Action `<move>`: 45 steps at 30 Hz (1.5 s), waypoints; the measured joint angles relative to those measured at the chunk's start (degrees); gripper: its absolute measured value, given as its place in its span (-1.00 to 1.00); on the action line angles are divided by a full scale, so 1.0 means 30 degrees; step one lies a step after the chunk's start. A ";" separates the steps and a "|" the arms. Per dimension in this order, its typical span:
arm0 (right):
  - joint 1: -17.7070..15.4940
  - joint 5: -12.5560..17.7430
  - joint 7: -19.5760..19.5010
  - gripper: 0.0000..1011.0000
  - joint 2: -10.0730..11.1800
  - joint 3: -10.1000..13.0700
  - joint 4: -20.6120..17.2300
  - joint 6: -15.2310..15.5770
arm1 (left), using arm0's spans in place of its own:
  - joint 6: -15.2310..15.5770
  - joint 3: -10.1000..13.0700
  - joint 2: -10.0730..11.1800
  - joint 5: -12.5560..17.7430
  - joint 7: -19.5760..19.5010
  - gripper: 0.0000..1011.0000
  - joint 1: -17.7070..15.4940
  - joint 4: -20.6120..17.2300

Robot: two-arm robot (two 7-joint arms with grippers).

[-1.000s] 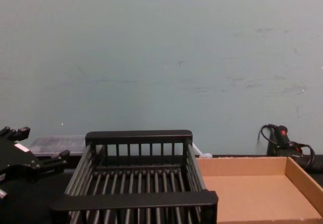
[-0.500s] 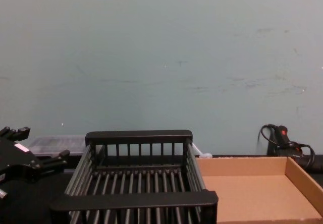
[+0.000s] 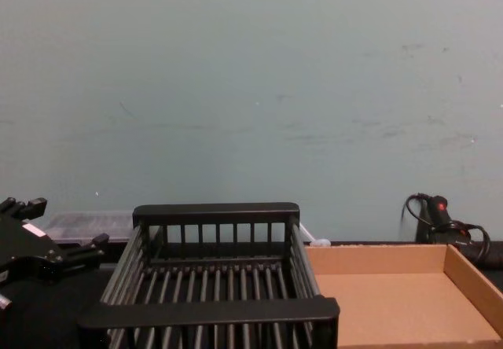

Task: Pick up the white tape and place it into the black box , Pick up the silver tape and place it into the brown box.

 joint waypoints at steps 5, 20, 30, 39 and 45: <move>-0.0010 0.0012 0.0126 0.98 -0.0118 0.0088 0.0088 -0.0034 | 0.0000 -0.0001 0.0000 0.0001 0.0000 0.98 0.0001 -0.0001; -0.0021 0.0018 0.0093 0.96 -0.0063 0.0057 0.0051 -0.0053 | 0.0000 -0.0001 0.0000 -0.0001 0.0000 0.98 0.0001 -0.0001; -0.0021 0.0028 0.0074 0.51 -0.0045 0.0038 0.0035 -0.0065 | 0.0000 0.0000 0.0000 -0.0001 0.0000 0.98 0.0001 -0.0001; -0.0020 0.0034 0.0056 -0.08 -0.0034 0.0038 0.0025 -0.0065 | 0.0000 0.0000 0.0000 0.0000 0.0000 0.98 0.0001 0.0000; -0.0020 0.0034 0.0055 -0.41 -0.0034 0.0038 0.0025 -0.0066 | 0.0000 0.0000 0.0000 0.0000 0.0000 0.98 0.0002 -0.0001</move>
